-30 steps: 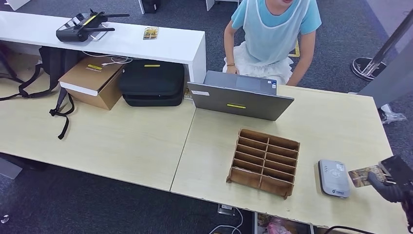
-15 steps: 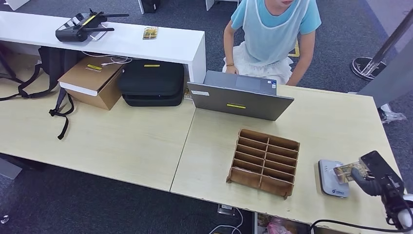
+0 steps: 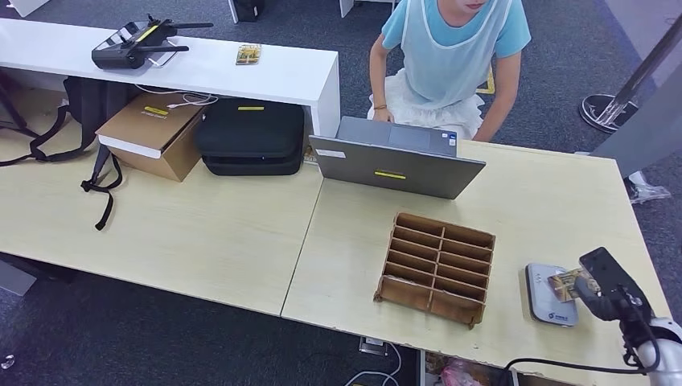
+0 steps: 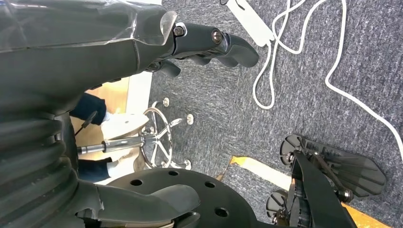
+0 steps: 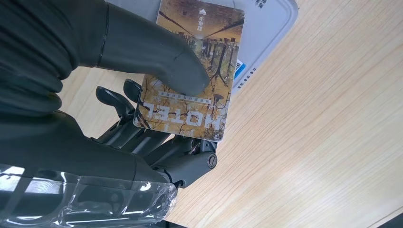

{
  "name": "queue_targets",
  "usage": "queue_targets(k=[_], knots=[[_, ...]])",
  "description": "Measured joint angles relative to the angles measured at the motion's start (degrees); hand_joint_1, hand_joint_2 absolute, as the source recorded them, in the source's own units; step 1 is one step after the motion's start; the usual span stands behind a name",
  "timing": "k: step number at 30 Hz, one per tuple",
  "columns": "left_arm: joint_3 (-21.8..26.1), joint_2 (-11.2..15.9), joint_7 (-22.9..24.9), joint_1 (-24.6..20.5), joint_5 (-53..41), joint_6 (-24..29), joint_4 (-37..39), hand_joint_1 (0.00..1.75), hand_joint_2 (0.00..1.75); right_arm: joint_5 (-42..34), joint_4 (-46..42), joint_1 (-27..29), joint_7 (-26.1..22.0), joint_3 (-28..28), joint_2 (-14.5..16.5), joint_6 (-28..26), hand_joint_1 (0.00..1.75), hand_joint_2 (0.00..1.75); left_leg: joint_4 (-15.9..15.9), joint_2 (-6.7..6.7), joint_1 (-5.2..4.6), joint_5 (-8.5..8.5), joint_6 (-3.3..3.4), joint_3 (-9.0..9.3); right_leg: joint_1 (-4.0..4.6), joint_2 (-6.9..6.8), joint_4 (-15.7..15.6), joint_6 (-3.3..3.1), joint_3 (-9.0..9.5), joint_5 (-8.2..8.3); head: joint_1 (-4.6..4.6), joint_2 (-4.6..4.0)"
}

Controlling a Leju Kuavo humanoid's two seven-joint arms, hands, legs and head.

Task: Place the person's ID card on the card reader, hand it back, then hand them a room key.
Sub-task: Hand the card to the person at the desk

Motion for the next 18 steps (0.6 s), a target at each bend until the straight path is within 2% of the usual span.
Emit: queue_targets(k=[5, 10, 18], knots=[[-0.8, 0.0, 0.0, 0.0, -0.8, 0.0, 0.0, 0.0, 1.75, 1.9, -0.4, 0.4, 0.2, 0.0, 0.9, -2.5, 1.75, 1.75, 0.0, 0.0, 0.0, 0.0, 0.0, 0.01, 0.0, 0.0, 0.0, 0.0, 0.0, 0.0, 0.0, 0.0], [-1.5, 0.0, 0.0, -0.1, -0.9, 0.0, 0.0, 0.0, 1.75, 3.9, -2.0, 0.9, 0.6, -0.4, 1.8, -2.7, 1.75, 1.75, 0.0, 0.01, 0.0, 0.01, -0.01, 0.01, 0.0, 0.01, 0.0, 0.0, 0.0, 0.0, 0.0, 0.0], [-1.7, 0.0, 0.0, -0.1, -0.3, 0.0, 0.0, 0.0, 1.75, 0.3, -7.2, 0.0, -5.9, -2.1, 3.3, -1.3, 1.75, 1.75, 0.0, 0.02, -0.01, 0.02, -0.02, -0.01, -0.01, 0.02, 0.0, 0.0, 0.0, 0.01, 0.0, 0.0]])
